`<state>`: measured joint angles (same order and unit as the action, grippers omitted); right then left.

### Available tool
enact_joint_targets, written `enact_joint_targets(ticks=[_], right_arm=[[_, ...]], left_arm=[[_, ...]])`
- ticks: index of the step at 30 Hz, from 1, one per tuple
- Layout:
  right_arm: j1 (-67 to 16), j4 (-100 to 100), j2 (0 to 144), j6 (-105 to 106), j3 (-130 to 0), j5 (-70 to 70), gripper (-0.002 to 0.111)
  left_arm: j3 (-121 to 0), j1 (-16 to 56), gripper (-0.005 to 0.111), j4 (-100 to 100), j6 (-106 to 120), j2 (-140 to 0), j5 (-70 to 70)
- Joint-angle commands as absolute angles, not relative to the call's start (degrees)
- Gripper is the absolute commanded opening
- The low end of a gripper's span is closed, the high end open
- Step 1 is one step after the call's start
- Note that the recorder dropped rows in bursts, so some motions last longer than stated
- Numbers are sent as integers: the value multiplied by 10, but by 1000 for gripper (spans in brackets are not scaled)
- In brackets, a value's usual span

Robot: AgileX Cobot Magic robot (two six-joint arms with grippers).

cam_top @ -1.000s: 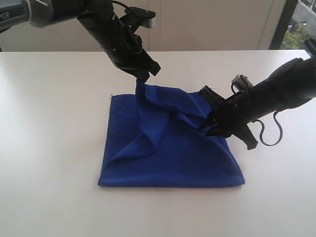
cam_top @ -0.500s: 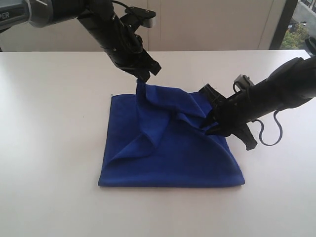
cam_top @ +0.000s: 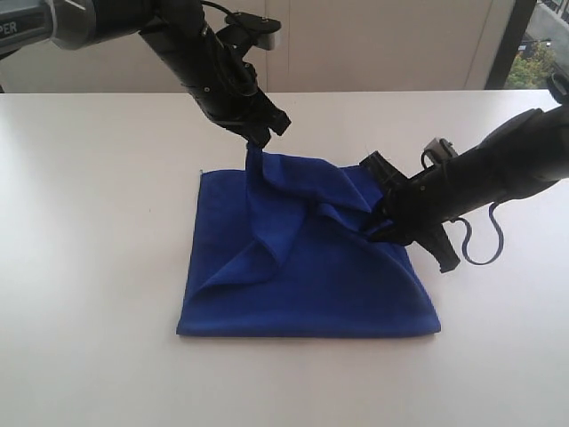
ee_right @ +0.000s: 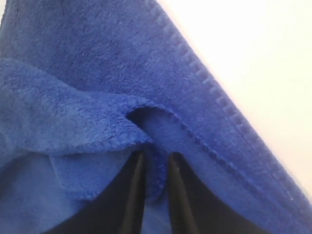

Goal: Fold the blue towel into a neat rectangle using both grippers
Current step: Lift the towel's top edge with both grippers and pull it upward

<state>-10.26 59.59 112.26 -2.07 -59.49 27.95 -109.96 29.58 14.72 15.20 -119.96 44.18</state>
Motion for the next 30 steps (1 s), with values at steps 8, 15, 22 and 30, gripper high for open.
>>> enact_joint_targets(ticks=[8, 15, 22, 30], right_arm=[[-102, 601, 1122, -9, -593, 265, 0], [-99, 596, 1095, 38, -593, 241, 0], [-85, 456, 998, 139, -593, 217, 0], [-85, 179, 866, 144, -593, 254, 0]], left_arm=[[-1096, 299, 0, 154, 149, -1194, 444], [-1096, 298, 0, 149, 149, -1187, 455], [-1096, 298, 0, 113, 154, -1136, 503], [-1096, 299, 0, 58, 189, -1086, 577]])
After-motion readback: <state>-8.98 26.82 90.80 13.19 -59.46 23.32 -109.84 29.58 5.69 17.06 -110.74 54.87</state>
